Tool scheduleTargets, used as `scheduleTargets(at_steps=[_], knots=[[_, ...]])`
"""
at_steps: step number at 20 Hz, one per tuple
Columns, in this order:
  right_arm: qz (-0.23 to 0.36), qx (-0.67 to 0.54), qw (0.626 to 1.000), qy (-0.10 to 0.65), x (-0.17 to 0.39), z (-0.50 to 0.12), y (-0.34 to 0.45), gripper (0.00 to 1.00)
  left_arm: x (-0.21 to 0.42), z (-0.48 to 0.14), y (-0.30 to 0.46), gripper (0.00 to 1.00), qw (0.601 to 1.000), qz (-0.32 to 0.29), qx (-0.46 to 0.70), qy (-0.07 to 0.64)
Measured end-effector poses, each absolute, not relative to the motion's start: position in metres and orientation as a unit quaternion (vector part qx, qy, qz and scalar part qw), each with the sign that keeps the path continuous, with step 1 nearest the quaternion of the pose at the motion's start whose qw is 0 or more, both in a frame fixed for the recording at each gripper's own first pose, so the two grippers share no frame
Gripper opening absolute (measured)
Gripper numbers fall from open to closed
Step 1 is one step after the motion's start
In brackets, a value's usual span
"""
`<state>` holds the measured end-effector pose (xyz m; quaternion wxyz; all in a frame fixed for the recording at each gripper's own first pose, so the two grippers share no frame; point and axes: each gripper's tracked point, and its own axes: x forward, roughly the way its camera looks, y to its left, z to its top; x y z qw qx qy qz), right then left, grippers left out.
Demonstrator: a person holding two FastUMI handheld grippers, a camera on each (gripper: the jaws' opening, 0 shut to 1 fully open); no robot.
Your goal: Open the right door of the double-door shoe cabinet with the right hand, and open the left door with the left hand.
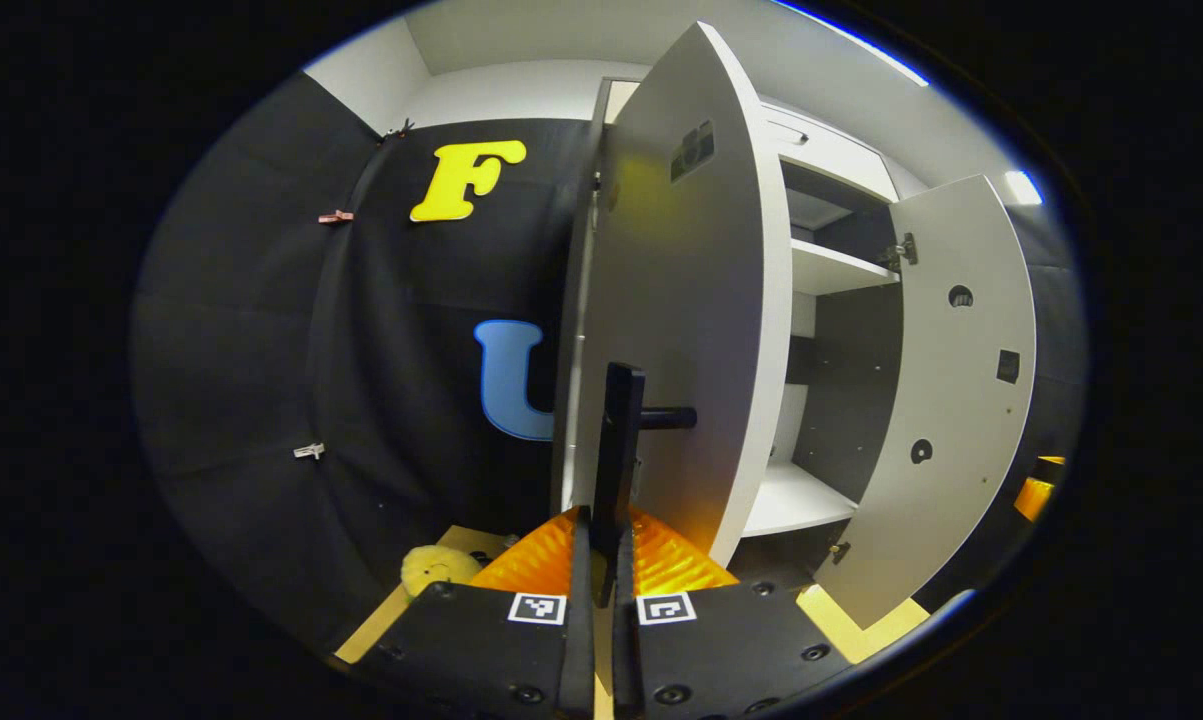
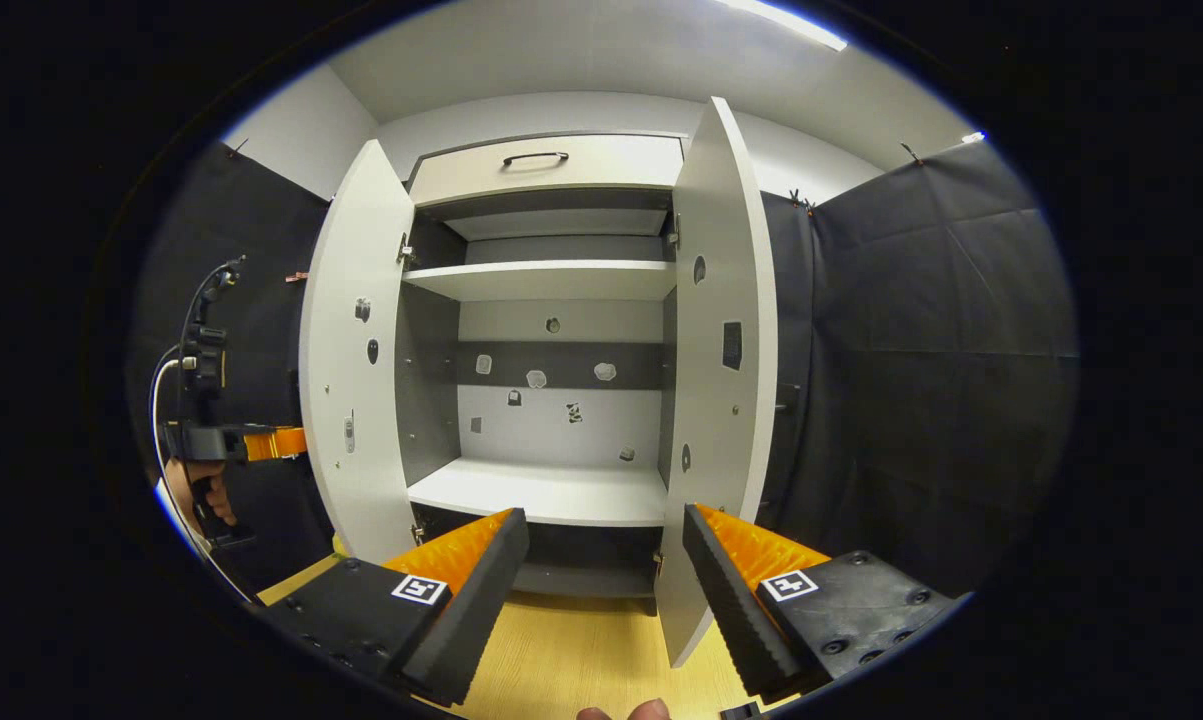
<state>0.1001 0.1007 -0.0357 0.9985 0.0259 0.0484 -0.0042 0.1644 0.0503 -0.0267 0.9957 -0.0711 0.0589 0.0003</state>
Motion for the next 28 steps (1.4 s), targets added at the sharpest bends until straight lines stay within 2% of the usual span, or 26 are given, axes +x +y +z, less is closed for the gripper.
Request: scheduleTargets(at_steps=[4,10,17,23,28], knots=[[-0.005,0.028,0.999,0.044,0.100,-0.033,0.104,0.98,0.164,-0.031,0.073,0.06,0.994,0.017,-0.087,0.065],[0.001,0.026,0.999,0.042,0.099,-0.032,0.111,0.98,0.163,-0.033,0.082,0.05,0.996,-0.023,-0.067,0.060],[-0.019,0.021,0.999,0.038,0.098,-0.028,0.099,0.98,0.160,-0.036,0.080,0.06,0.995,-0.055,-0.064,0.055],[-0.022,0.028,0.999,0.035,0.094,-0.026,0.097,0.98,0.145,-0.026,0.084,0.06,0.997,-0.029,-0.053,0.041],[-0.018,0.029,0.999,0.035,0.094,-0.026,0.097,0.98,0.112,-0.004,0.087,0.05,0.999,0.020,-0.046,0.015]])
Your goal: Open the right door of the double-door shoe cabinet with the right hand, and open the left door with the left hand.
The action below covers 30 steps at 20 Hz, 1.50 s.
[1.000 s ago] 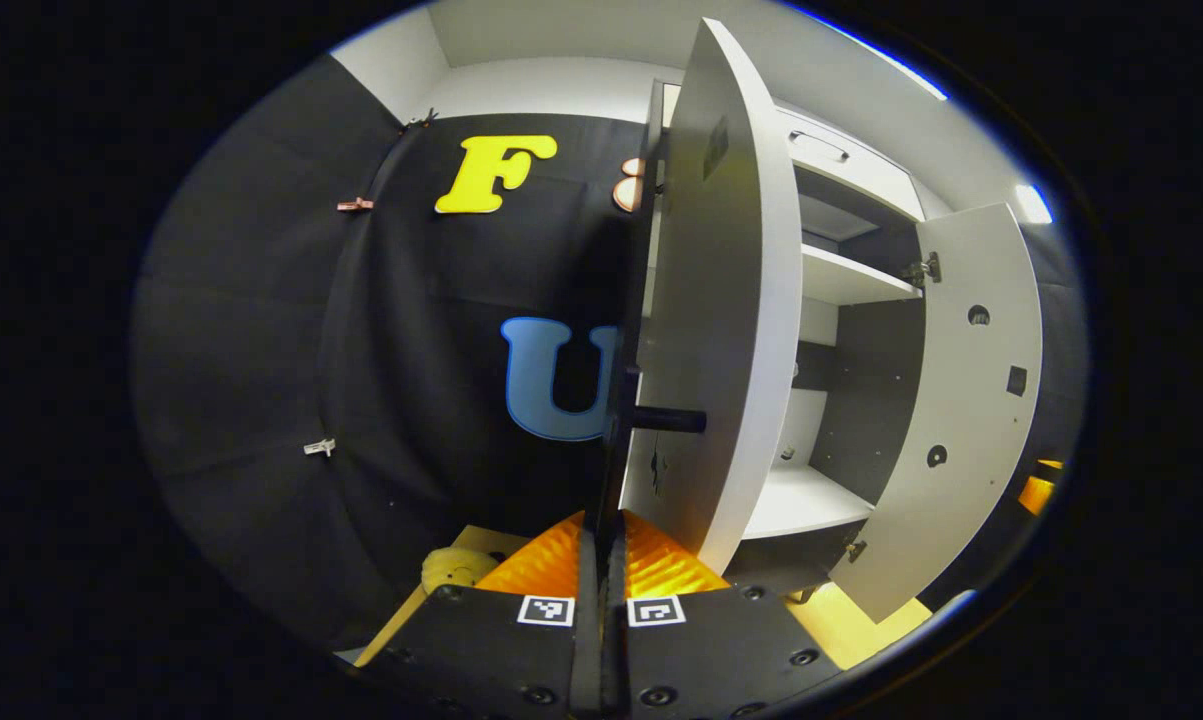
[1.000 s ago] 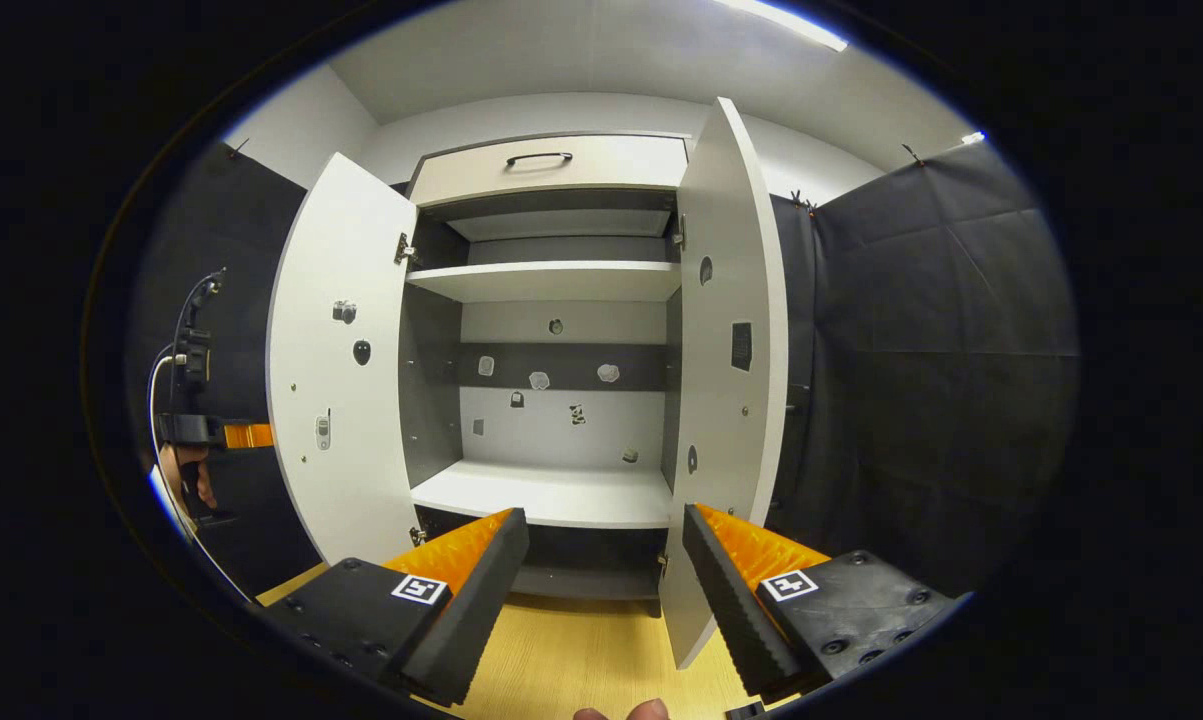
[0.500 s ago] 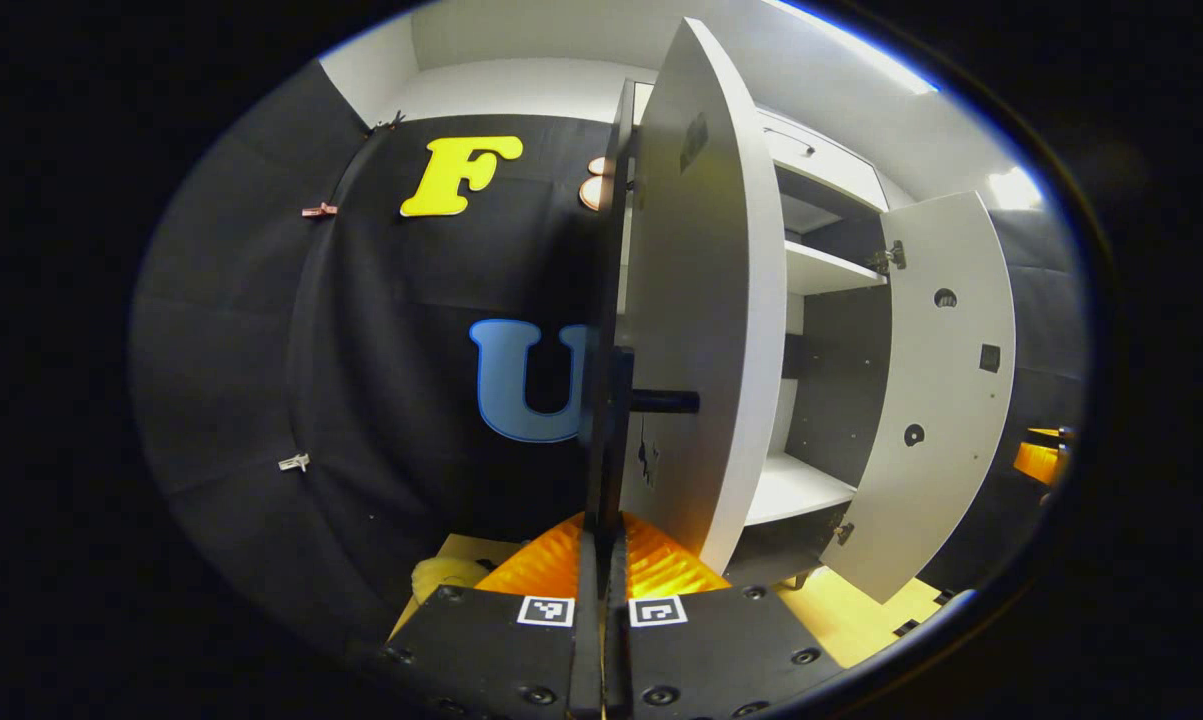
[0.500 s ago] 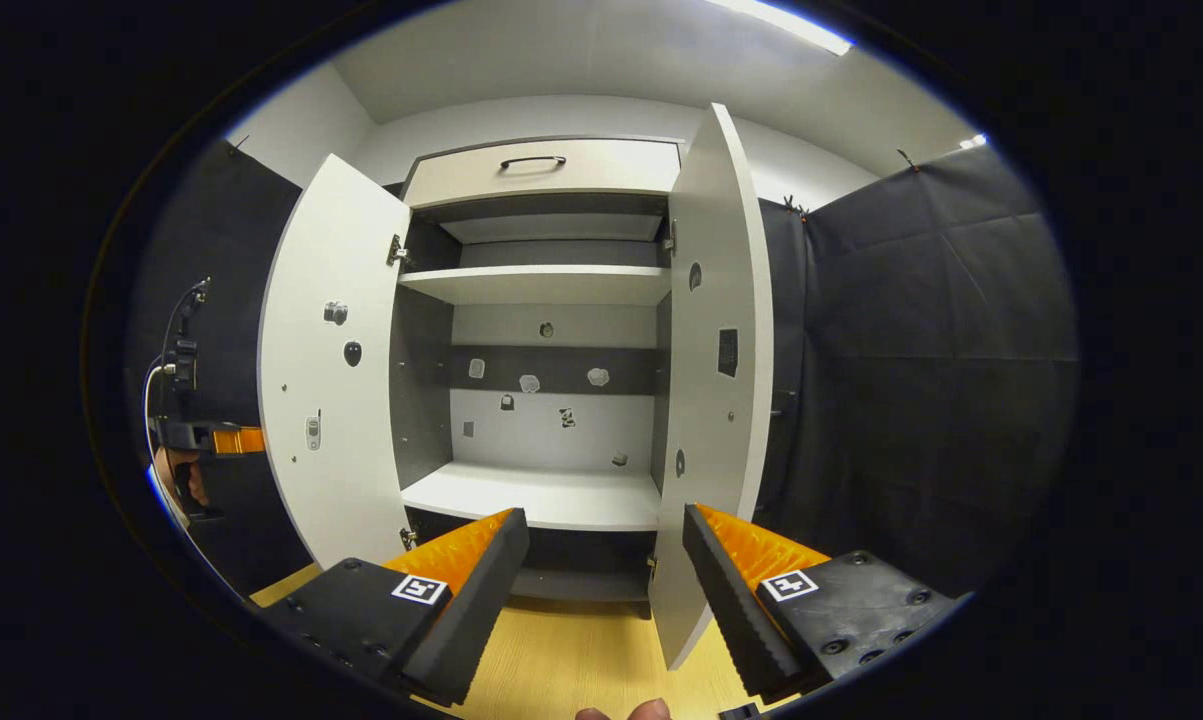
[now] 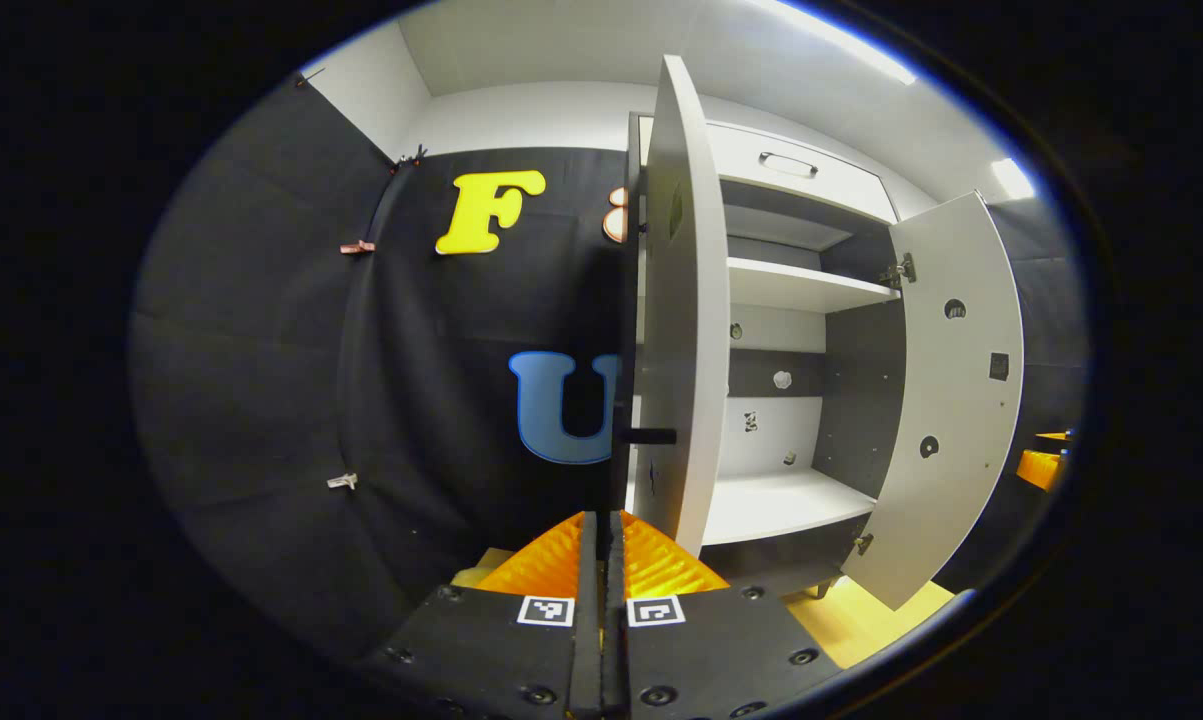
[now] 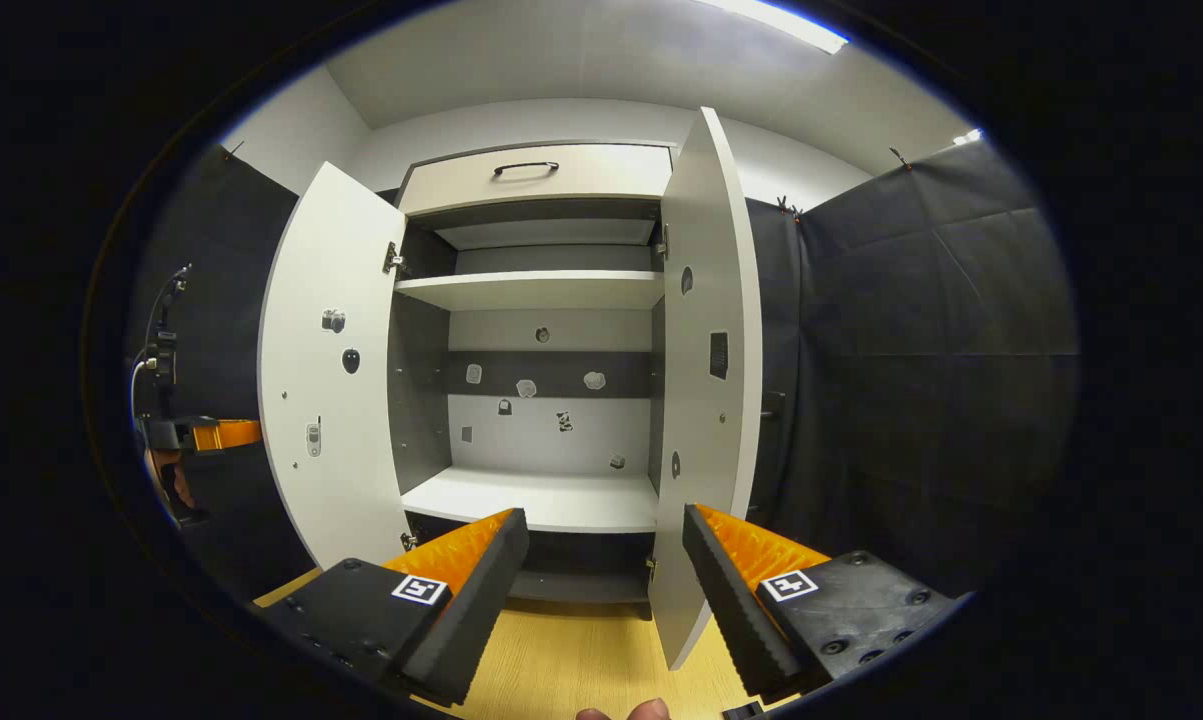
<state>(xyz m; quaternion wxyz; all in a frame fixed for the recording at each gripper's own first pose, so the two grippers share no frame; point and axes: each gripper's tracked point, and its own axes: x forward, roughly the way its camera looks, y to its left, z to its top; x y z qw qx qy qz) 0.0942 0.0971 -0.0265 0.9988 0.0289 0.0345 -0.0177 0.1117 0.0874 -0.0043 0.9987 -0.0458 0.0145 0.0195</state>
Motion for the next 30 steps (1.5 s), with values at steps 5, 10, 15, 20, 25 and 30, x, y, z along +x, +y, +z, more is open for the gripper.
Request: scheduleTargets(at_steps=[5,10,15,20,25,30], knots=[[-0.015,0.029,0.999,0.032,0.100,-0.023,0.091,0.98,0.079,0.009,0.069,0.06,0.998,0.029,-0.055,-0.004],[-0.009,0.022,0.999,0.026,0.106,-0.016,0.090,0.98,0.066,0.011,0.027,0.38,0.997,0.005,-0.070,-0.009],[-0.009,0.028,0.999,0.018,0.105,-0.010,0.089,0.98,0.062,0.011,-0.002,0.75,0.999,0.002,-0.044,-0.006],[-0.015,0.041,0.999,0.014,0.105,-0.007,0.081,0.98,0.064,0.011,-0.041,0.96,0.999,-0.004,-0.042,-0.012],[-0.018,0.041,0.999,0.013,0.104,-0.005,0.077,0.98,0.068,0.009,-0.084,0.96,0.999,-0.020,-0.038,-0.003],[-0.016,0.039,0.999,0.013,0.101,-0.004,0.076,0.98,0.067,0.004,-0.114,0.96,0.999,-0.036,-0.039,0.006]])
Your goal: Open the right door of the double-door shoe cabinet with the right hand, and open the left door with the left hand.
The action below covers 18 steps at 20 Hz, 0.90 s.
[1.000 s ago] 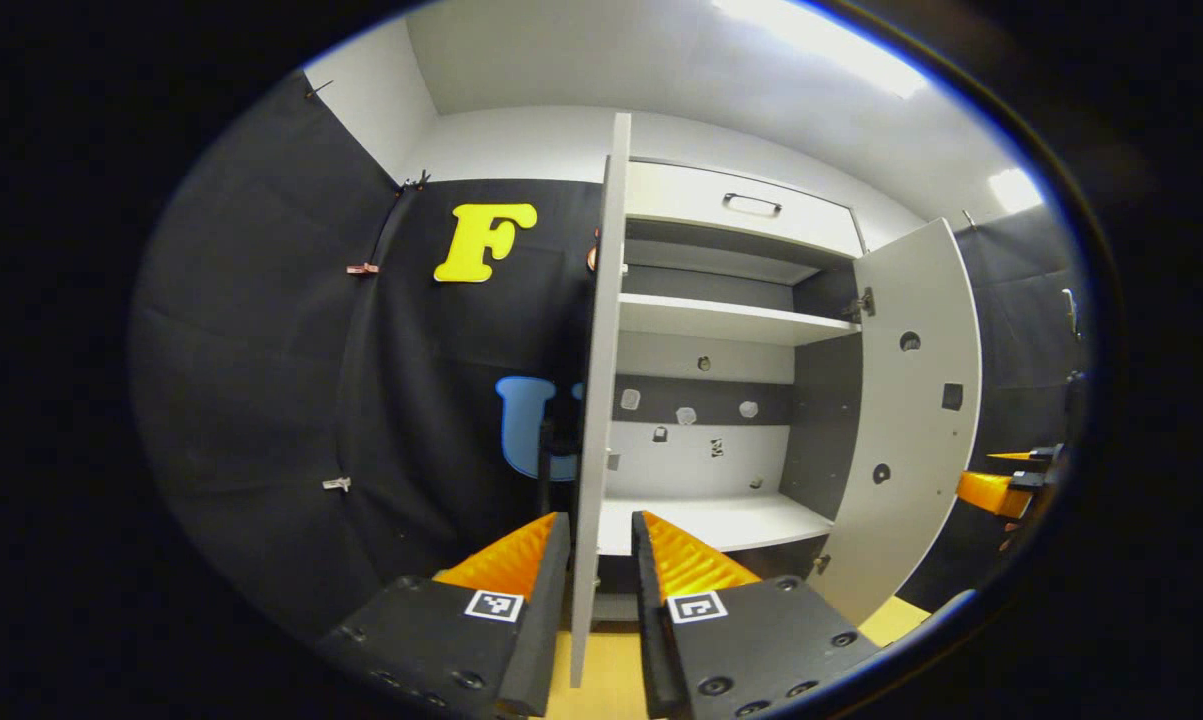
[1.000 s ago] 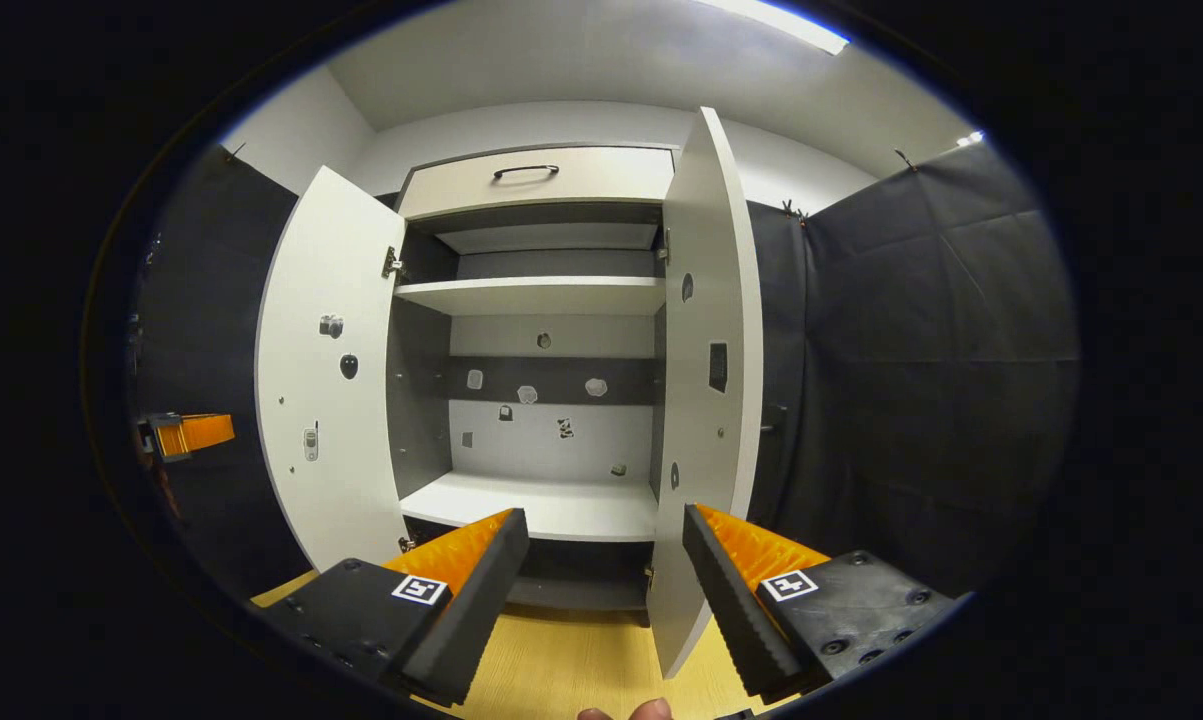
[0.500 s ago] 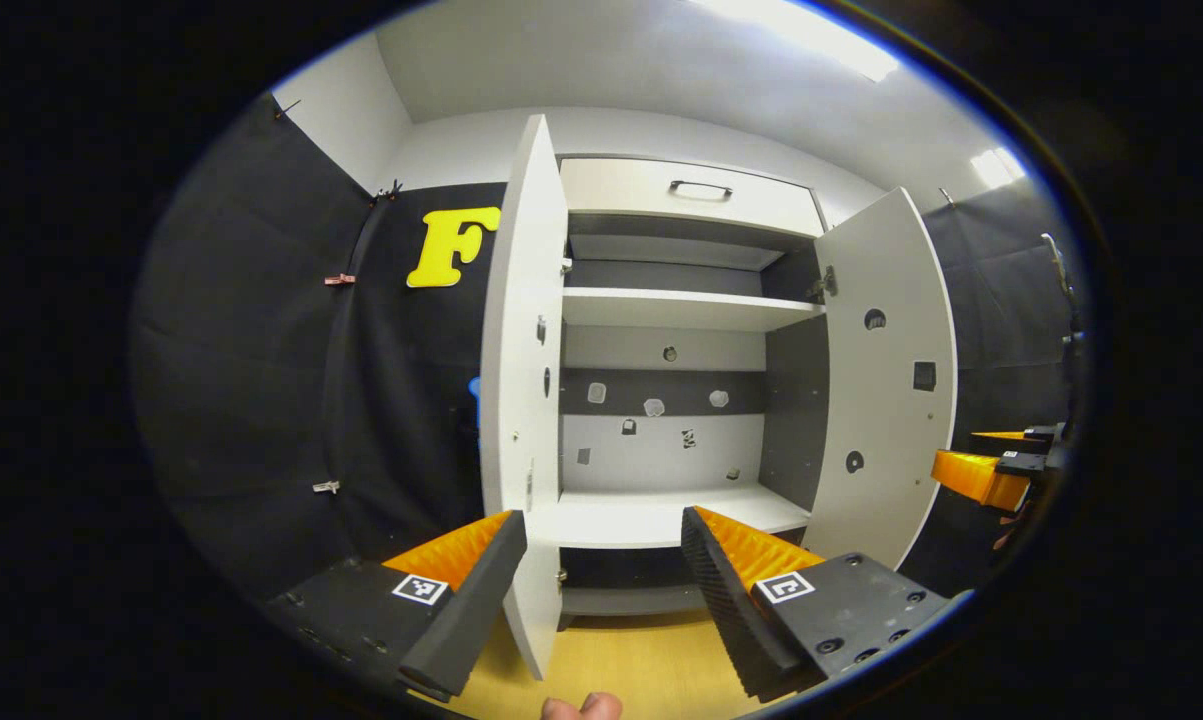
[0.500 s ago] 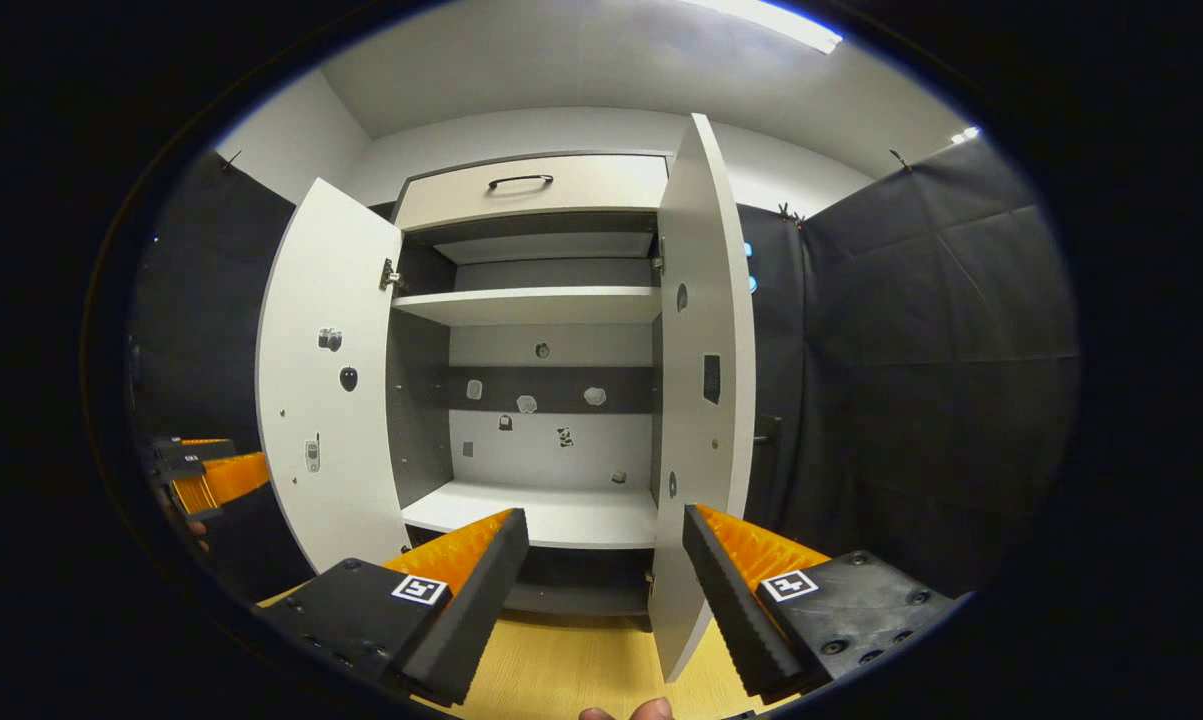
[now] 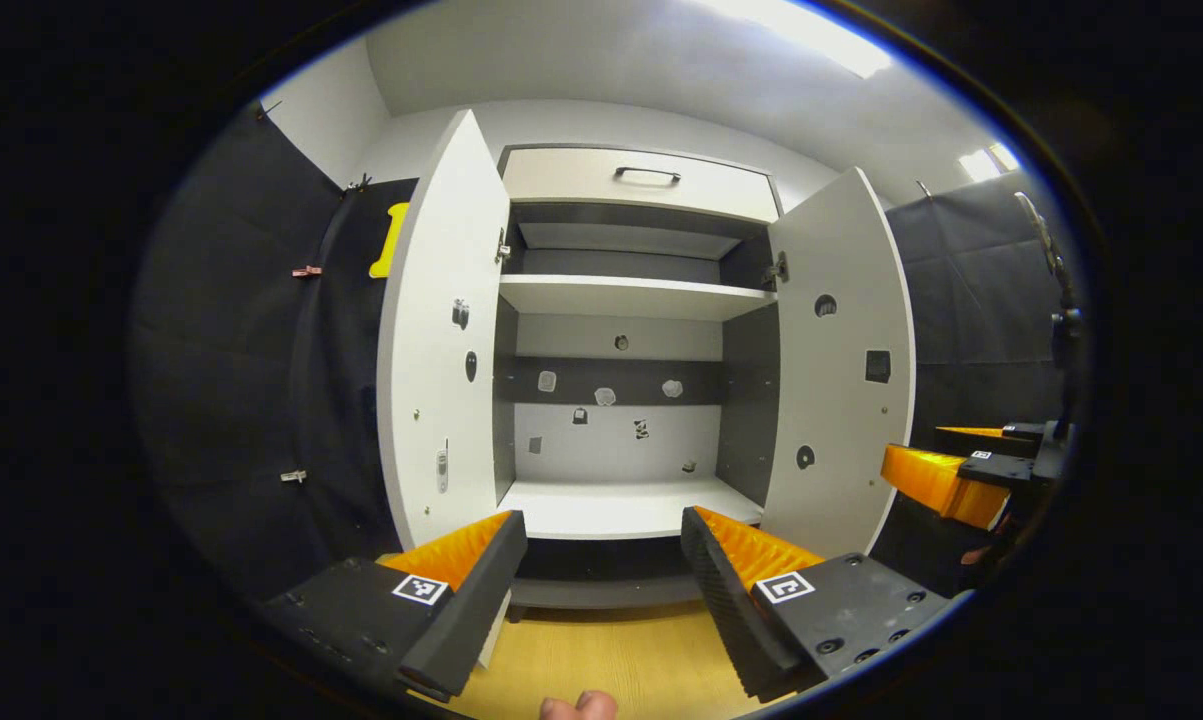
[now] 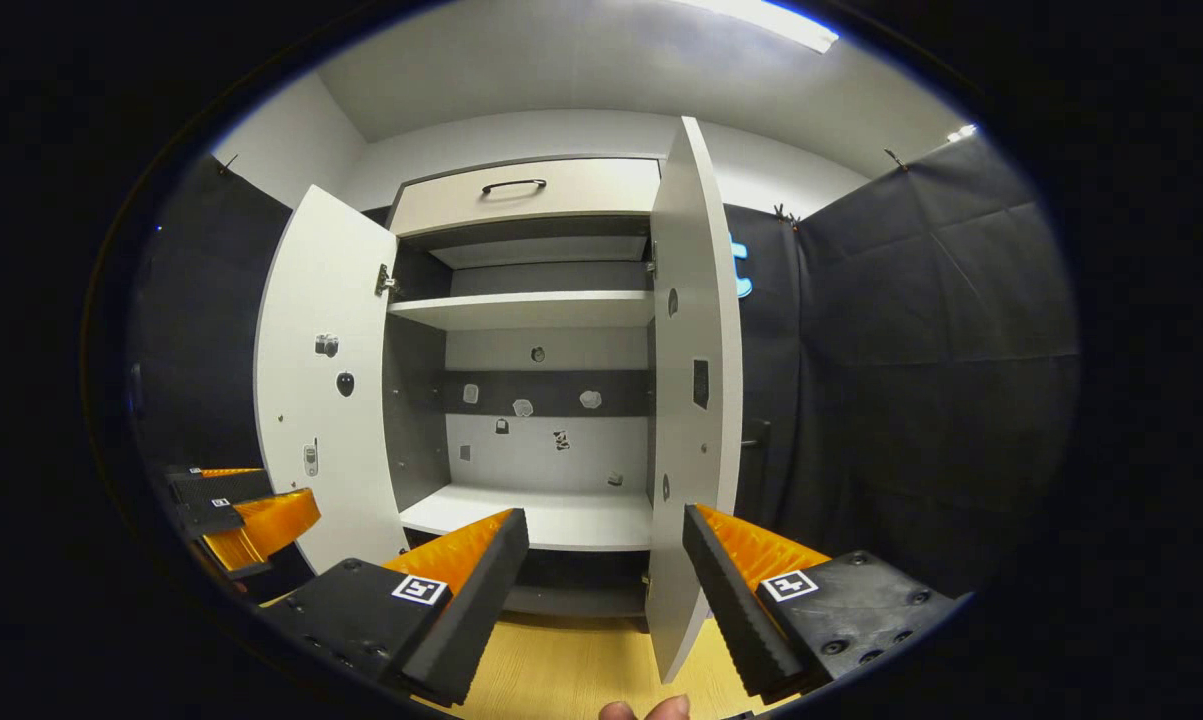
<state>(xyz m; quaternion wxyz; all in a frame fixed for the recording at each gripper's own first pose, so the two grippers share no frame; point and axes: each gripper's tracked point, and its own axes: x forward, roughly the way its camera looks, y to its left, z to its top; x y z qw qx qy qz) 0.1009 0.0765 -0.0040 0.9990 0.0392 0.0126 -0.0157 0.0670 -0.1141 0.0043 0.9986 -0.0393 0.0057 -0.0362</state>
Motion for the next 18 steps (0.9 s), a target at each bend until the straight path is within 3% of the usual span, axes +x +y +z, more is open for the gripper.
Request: scheduleTargets(at_steps=[18], knots=[[-0.018,0.038,0.999,0.010,0.091,-0.001,0.070,0.98,0.062,-0.001,-0.129,0.96,0.999,-0.039,-0.029,0.015]])
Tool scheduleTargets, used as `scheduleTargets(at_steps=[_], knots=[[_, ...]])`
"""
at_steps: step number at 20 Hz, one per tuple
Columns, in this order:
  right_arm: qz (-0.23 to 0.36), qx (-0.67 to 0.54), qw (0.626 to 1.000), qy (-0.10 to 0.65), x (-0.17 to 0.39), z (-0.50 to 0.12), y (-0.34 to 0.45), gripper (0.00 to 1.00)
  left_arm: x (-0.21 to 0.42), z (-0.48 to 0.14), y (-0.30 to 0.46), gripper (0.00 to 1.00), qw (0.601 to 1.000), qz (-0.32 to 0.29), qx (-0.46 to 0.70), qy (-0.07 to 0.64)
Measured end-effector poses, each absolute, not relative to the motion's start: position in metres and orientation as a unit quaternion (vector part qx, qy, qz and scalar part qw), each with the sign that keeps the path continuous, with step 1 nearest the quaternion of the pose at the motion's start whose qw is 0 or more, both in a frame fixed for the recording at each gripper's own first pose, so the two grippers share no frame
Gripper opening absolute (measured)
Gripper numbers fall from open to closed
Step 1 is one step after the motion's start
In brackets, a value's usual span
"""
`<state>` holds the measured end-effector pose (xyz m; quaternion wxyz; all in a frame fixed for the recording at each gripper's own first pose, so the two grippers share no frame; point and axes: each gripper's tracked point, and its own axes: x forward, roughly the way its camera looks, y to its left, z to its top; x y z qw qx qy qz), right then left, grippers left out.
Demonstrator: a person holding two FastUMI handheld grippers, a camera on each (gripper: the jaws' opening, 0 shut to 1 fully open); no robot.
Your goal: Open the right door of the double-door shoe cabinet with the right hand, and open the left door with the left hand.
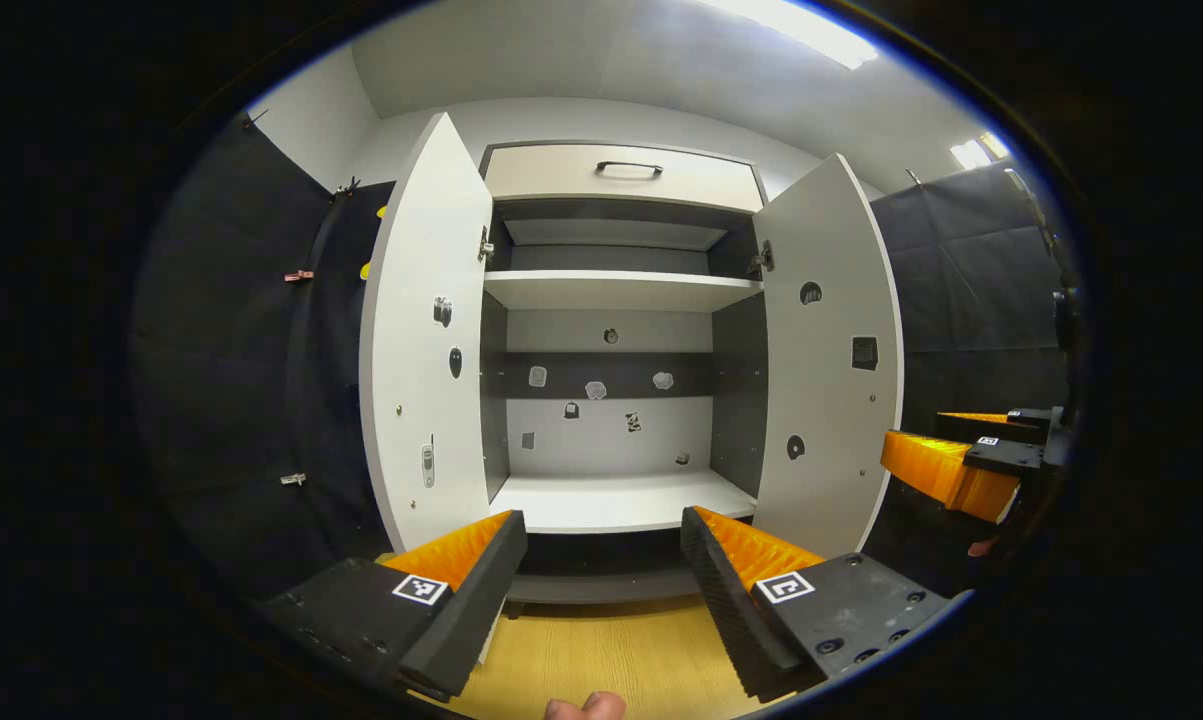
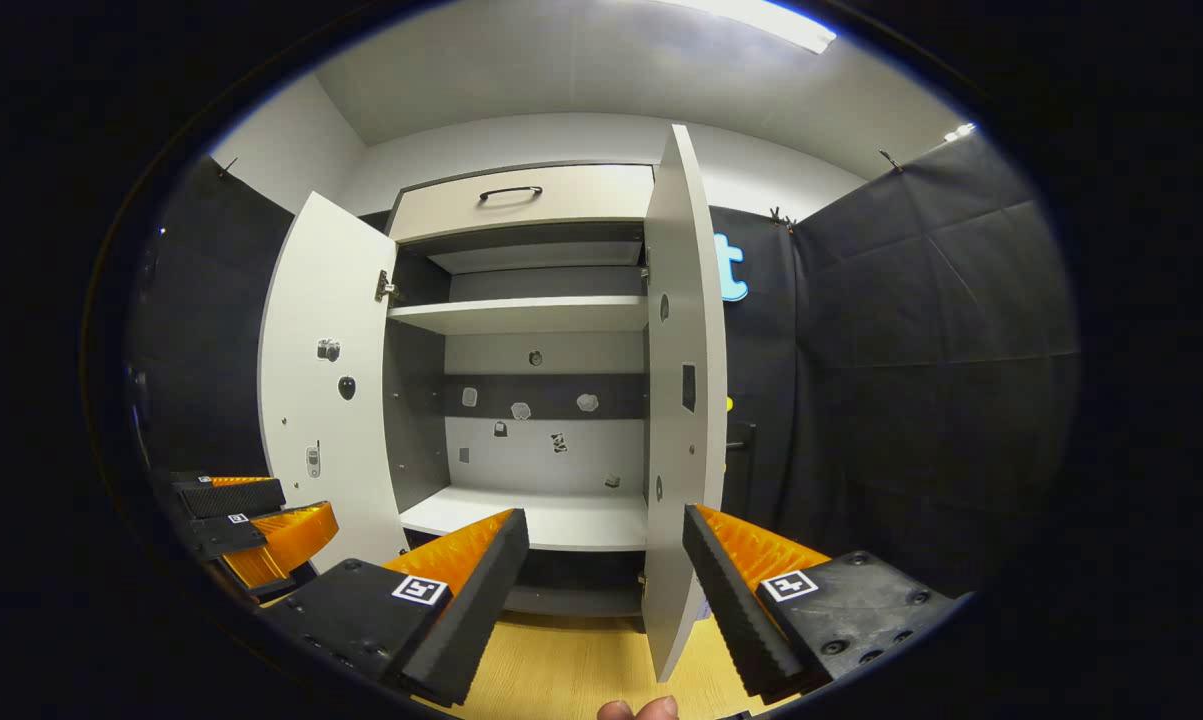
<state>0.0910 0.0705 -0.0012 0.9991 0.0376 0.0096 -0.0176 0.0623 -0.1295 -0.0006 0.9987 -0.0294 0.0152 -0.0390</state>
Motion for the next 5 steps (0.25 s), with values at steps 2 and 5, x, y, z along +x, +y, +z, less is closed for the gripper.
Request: scheduleTargets(at_steps=[2,5], knots=[[-0.018,0.037,0.999,0.010,0.0891,-0.0011,0.0706,0.98,0.0605,-0.0009,-0.1294,0.96,0.999,-0.039,-0.031,0.016],[-0.017,0.038,0.999,0.008,0.0896,-0.0005,0.0712,0.98,0.0598,-0.0007,-0.1299,0.96,0.999,-0.039,-0.029,0.016]])
